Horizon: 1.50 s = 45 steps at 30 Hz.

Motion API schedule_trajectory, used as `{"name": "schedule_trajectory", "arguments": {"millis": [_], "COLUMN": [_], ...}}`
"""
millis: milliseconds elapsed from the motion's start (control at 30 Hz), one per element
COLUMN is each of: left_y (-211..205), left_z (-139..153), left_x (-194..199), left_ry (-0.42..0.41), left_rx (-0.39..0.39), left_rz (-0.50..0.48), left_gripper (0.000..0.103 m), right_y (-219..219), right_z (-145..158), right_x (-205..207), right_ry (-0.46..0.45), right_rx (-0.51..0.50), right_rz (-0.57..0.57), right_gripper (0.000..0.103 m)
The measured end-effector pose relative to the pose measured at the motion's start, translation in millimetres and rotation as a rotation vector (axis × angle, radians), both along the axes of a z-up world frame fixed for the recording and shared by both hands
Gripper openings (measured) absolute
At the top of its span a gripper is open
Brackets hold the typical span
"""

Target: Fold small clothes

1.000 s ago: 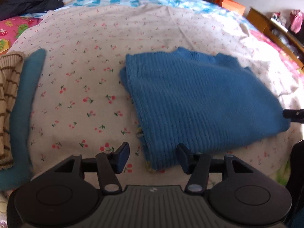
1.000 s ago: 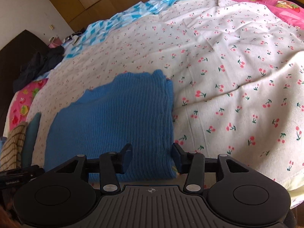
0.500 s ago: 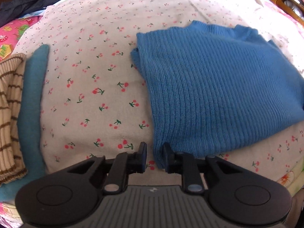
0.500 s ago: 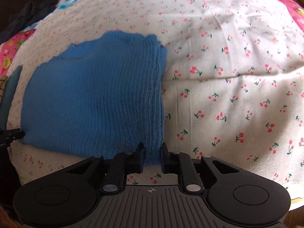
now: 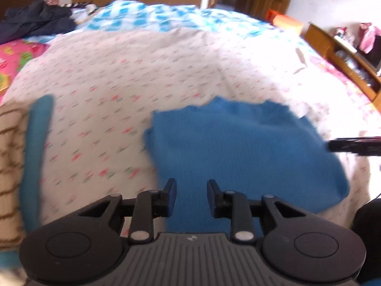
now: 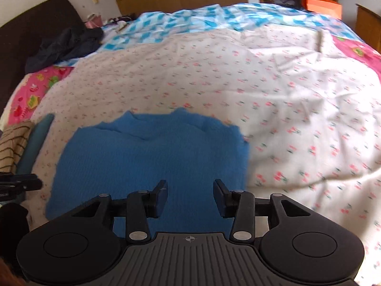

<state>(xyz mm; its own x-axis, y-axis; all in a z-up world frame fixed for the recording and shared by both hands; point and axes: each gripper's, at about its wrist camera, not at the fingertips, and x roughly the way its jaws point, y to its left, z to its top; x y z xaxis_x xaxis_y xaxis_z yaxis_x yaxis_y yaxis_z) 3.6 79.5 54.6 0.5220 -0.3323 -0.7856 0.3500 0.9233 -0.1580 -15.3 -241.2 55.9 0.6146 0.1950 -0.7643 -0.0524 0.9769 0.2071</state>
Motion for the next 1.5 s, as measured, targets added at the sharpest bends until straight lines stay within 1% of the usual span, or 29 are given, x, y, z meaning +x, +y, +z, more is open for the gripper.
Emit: {"name": "schedule_trajectory", "arguments": {"millis": [33,67,100,133,167,200,267,300,367,467,567,633,700,767,800,867,933,1033,1200,1333,1400,1500], "left_y": [-10,-21,-31,-37,-42,-39,-25,-21,-16,-16,-28,-39,-46,-49,-49,-49,-47,-45,-55,-61,-58,-55], "left_z": [-4,-10,-18,-28,-41,-50,-56,-53,-51,-43,-33,-35,-42,-46,-45,-43,-43,-46,-44,-46,-49,-50], "left_x": [7,14,21,28,36,39,41,41,41,40,38,39,44,49,51,54,59,68,82,94,101,110], "left_ry": [-0.02,-0.041,-0.053,-0.059,-0.061,-0.056,-0.045,-0.045,-0.047,-0.046,-0.088,-0.111,-0.102,-0.083,-0.09,-0.11,-0.111,-0.109,-0.139,-0.146,-0.142,-0.141], "left_rx": [-0.012,-0.011,0.02,0.081,0.164,0.196,0.151,0.145,0.155,0.127,0.089,0.094,0.109,0.102,0.094,0.083,0.076,0.055,0.033,0.031,0.03,0.038], "left_rz": [-0.02,-0.043,-0.057,-0.048,-0.027,-0.021,-0.017,-0.007,0.013,0.029,0.002,-0.019,-0.023,-0.016,-0.016,-0.011,-0.005,0.002,-0.01,-0.008,0.008,0.002], "left_gripper": [0.032,0.033,0.035,0.035,0.035,0.036,0.036,0.036,0.036,0.035,0.035,0.035,0.035,0.035,0.035,0.035,0.035,0.035,0.035,0.035,0.035,0.035], "right_y": [9,16,22,23,20,11,-7,-11,-14,-9,-5,-9,-13,-15,-16,-23,-34,-45,-35,-55,-61,-56], "right_z": [-6,-13,-23,-34,-43,-52,-49,-44,-33,-22,-30,-32,-31,-31,-31,-31,-32,-40,-56,-44,-44,-57], "right_x": [12,21,30,39,45,51,54,53,46,44,64,74,85,96,100,109,111,112,117,114,115,118], "right_ry": [-0.01,-0.02,-0.025,-0.018,-0.009,-0.008,0.002,0.004,-0.022,-0.077,-0.067,-0.075,-0.093,-0.104,-0.103,-0.092,-0.077,-0.019,0.039,0.016,0.03,0.086], "right_rx": [-0.006,-0.033,-0.097,-0.17,-0.211,-0.193,-0.087,-0.047,0.0,-0.021,-0.057,-0.043,-0.037,-0.073,-0.094,-0.107,-0.108,-0.053,-0.104,-0.019,-0.026,-0.067], "right_rz": [0.025,0.047,0.056,0.047,0.03,0.016,-0.039,-0.059,-0.07,-0.05,-0.069,-0.083,-0.084,-0.059,-0.052,-0.03,-0.027,0.023,0.104,0.085,0.087,0.142], "right_gripper": [0.041,0.041,0.04,0.04,0.038,0.038,0.038,0.038,0.04,0.042,0.041,0.041,0.042,0.042,0.042,0.04,0.04,0.041,0.041,0.041,0.041,0.04]}}
